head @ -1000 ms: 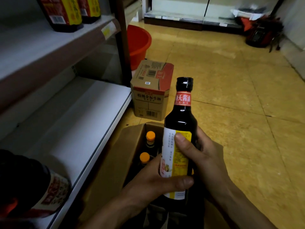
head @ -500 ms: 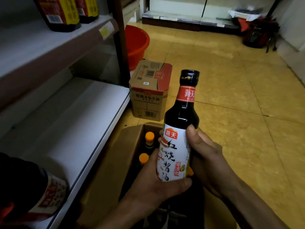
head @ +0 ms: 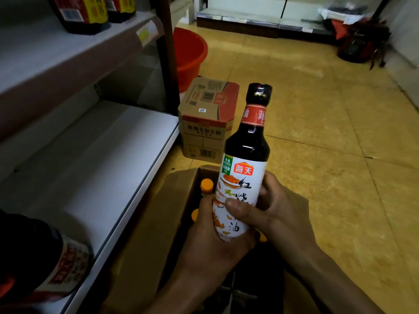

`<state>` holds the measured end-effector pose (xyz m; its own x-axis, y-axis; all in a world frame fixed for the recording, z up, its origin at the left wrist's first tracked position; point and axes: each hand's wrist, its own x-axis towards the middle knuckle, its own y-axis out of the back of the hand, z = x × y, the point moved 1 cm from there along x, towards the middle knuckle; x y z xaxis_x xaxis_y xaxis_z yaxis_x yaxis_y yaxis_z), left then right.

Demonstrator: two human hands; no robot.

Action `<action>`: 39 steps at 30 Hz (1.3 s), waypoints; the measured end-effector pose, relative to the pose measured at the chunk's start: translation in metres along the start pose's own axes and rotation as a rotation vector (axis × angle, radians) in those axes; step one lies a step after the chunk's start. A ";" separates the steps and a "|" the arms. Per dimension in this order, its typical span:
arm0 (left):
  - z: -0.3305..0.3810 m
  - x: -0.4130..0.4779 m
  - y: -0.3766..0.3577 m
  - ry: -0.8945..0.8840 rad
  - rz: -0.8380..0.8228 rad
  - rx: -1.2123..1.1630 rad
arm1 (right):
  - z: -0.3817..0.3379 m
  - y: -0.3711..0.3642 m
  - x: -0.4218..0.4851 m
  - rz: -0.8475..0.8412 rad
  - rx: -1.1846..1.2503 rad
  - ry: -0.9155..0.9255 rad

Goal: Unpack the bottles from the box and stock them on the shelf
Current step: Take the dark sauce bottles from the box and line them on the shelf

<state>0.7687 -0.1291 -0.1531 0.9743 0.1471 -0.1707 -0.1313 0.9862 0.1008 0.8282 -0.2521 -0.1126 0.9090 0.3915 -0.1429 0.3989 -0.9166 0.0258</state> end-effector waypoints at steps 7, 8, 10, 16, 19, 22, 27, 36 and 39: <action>0.006 0.006 0.023 0.202 -0.296 -0.221 | 0.004 0.019 0.002 -0.090 0.302 -0.053; 0.007 0.006 0.023 0.200 -0.301 -0.208 | 0.005 0.019 0.002 -0.099 0.319 -0.058; 0.009 0.005 0.022 0.181 -0.293 -0.187 | 0.006 0.017 0.002 -0.108 0.316 -0.066; 0.020 -0.007 0.017 0.123 -0.230 -0.205 | -0.003 0.005 0.002 -0.109 0.273 -0.110; 0.028 -0.016 0.021 0.134 -0.204 -0.218 | -0.012 -0.002 -0.001 -0.120 0.267 -0.143; 0.036 -0.026 0.026 0.177 -0.180 -0.240 | -0.016 -0.009 -0.006 -0.079 0.240 -0.165; 0.052 -0.045 0.028 0.233 -0.154 -0.283 | -0.022 -0.017 -0.023 -0.056 0.228 -0.209; 0.063 -0.106 0.031 0.435 -0.146 -0.256 | -0.036 -0.033 -0.095 0.036 0.244 -0.391; 0.082 -0.137 0.035 0.504 -0.164 -0.256 | -0.059 -0.039 -0.125 0.038 0.215 -0.439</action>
<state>0.6454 -0.1212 -0.0462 0.7864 -0.0533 -0.6154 -0.0872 0.9767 -0.1960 0.7063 -0.2608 -0.0373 0.7669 0.3292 -0.5509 0.2906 -0.9435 -0.1593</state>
